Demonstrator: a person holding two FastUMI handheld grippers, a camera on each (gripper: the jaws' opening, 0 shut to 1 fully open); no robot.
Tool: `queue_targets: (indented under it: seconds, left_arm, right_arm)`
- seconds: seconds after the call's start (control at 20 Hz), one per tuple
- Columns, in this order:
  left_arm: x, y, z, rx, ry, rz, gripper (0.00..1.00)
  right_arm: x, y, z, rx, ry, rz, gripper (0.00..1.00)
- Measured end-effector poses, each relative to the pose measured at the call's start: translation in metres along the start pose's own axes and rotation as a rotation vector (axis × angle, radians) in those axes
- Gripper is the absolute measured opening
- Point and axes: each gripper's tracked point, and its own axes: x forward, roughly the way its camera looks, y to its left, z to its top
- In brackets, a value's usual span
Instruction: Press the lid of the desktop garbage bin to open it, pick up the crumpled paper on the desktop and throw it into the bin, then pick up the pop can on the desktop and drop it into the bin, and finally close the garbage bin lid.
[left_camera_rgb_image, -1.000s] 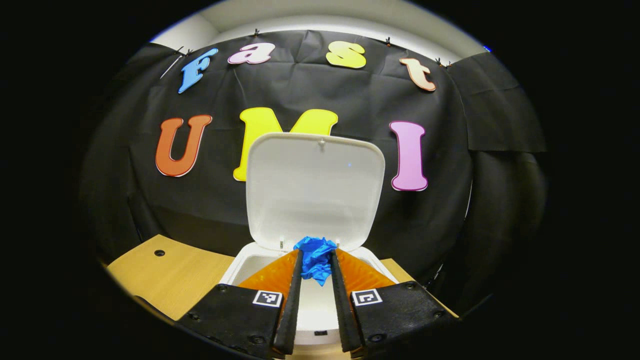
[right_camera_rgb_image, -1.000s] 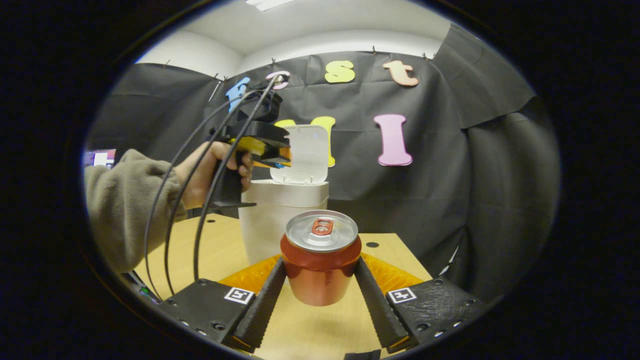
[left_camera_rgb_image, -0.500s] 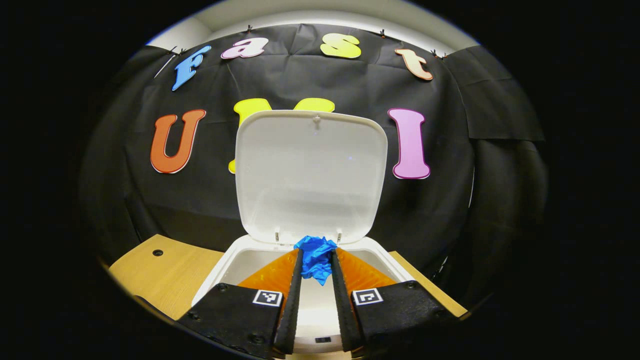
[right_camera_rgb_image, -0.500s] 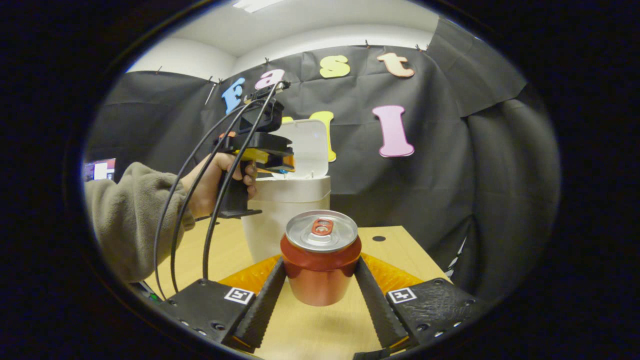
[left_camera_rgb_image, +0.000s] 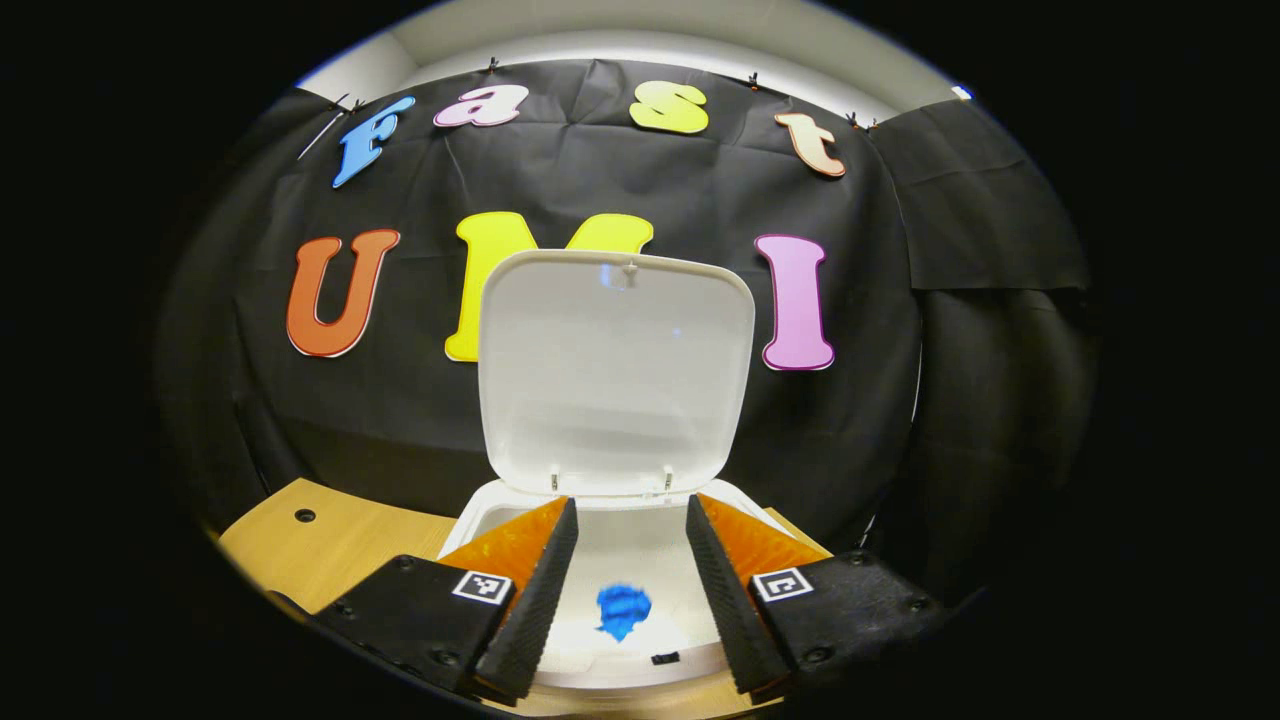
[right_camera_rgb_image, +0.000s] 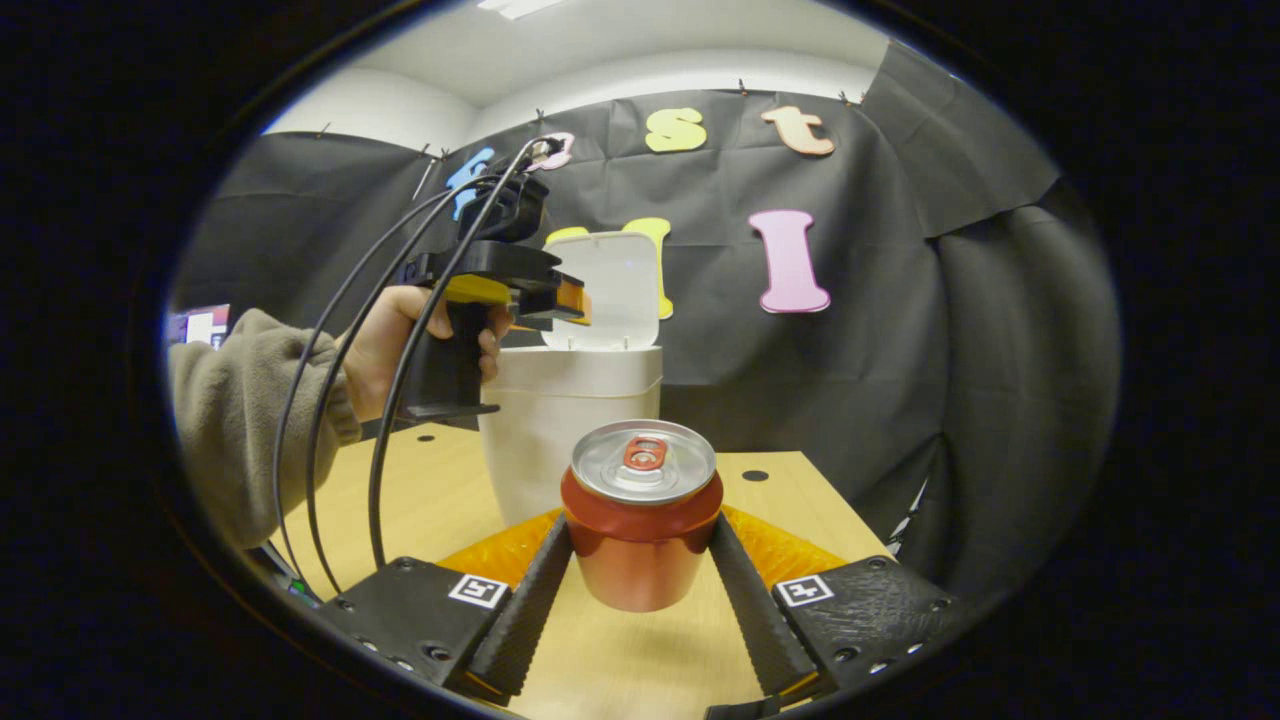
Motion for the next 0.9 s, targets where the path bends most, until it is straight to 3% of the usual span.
queue_targets:
  seconds: [0.1,0.3,0.55,0.75,0.9]
  left_arm:
    - [-0.006,0.017,-0.004,0.017,0.013,0.064,0.84]
    - [-0.024,0.047,-0.004,0.087,0.004,0.177,0.88]
    - [-0.064,0.044,0.006,0.056,-0.097,0.105,0.92]
    - [-0.102,0.045,-0.004,0.099,-0.16,0.067,0.93]
    - [-0.125,0.055,-0.019,0.047,-0.177,0.064,0.96]
  right_arm:
    - [0.001,0.003,0.0,0.001,0.0,0.003,0.82]
    - [0.0,0.009,0.0,-0.013,0.006,0.007,0.82]
    - [0.004,0.016,-0.002,-0.027,-0.001,0.017,0.82]
    - [0.01,0.013,-0.009,0.0,0.034,-0.001,0.82]
    - [0.01,0.014,-0.01,0.024,0.043,-0.009,0.82]
